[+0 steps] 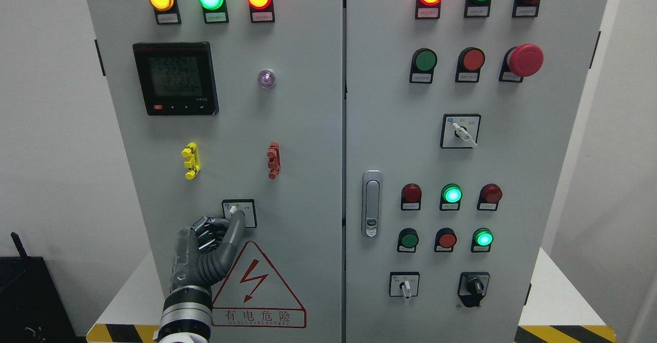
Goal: Turn on light switch 1
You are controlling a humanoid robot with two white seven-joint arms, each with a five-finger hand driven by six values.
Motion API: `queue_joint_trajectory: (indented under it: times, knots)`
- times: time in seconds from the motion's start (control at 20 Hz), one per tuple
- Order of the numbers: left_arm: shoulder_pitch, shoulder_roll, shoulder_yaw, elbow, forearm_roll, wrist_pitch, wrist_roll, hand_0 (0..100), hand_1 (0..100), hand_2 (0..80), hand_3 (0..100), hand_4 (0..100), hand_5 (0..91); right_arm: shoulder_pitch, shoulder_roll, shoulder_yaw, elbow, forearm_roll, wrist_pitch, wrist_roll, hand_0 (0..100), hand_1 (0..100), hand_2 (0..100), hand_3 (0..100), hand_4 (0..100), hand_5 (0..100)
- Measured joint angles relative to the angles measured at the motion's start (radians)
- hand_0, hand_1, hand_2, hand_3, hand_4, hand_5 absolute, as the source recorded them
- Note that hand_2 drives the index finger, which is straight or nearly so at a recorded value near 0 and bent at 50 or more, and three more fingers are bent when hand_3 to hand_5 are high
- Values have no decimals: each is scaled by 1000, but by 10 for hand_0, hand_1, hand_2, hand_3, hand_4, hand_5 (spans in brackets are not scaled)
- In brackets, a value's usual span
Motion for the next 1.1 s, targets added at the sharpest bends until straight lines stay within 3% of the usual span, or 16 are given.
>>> queue_joint_trajectory:
  times: [1.1]
  knots:
    - [-6, -2, 0, 9, 4, 10, -1, 879, 530, 605, 817, 907, 829, 0, 0, 0, 0, 0, 0, 0, 304, 0, 0, 0, 0, 0]
